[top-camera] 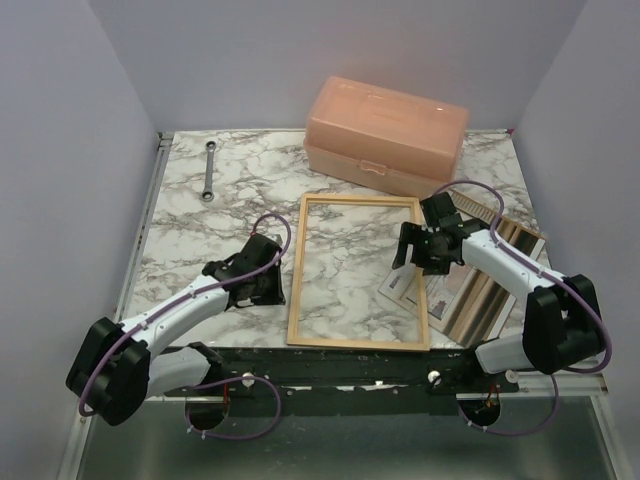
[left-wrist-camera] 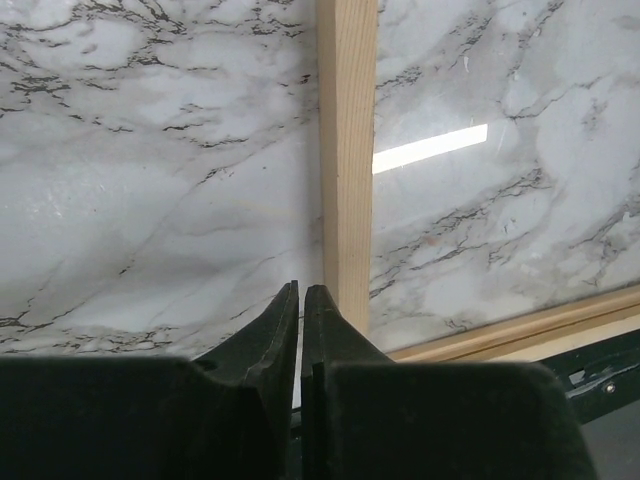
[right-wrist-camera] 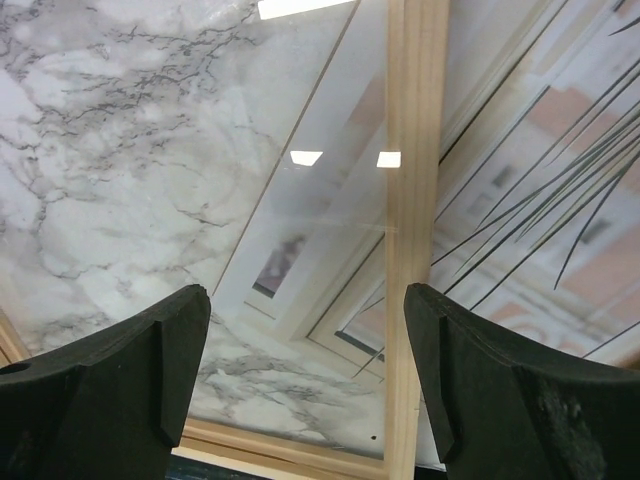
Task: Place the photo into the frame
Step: Place the photo frame item in the photo frame.
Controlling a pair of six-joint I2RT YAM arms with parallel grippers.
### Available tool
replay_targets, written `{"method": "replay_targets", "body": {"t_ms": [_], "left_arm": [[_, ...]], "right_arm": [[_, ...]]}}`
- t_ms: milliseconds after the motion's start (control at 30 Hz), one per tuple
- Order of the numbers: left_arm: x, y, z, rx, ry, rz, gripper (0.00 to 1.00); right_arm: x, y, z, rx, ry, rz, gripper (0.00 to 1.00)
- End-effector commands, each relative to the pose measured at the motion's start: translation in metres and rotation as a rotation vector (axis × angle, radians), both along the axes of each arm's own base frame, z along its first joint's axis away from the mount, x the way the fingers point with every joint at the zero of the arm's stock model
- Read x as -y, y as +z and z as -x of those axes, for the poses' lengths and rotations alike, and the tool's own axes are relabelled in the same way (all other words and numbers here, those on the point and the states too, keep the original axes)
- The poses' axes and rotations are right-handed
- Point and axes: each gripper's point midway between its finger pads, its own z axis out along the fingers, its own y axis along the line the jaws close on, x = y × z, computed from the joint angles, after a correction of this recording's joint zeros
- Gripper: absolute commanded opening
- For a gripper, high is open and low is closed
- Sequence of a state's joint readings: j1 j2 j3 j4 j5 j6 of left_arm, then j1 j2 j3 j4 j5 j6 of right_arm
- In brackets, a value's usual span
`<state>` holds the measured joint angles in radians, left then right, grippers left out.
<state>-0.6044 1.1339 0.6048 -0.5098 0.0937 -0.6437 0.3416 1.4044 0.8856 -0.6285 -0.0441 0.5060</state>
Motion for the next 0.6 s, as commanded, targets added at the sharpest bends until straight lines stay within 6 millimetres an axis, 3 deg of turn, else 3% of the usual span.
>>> {"method": "replay_targets", "body": {"t_ms": [0, 367, 567], "left_arm": [[-0.003, -0.01, 0.001, -0.017, 0.01, -0.022, 0.1], [0.01, -0.025, -0.007, -0.058, 0.005, -0.011, 0.1], [0.014, -0.037, -0.006, -0.094, 0.0, -0.009, 0.07]], "right_arm": [[-0.013, -0.006, 0.004, -0.017, 0.013, -0.06, 0.85], [-0.008, -0.031, 0.011, -0.066, 0.013, -0.032, 0.85], [-0.021, -0.031, 0.013, -0.08, 0.05, -0.095, 0.85]]}}
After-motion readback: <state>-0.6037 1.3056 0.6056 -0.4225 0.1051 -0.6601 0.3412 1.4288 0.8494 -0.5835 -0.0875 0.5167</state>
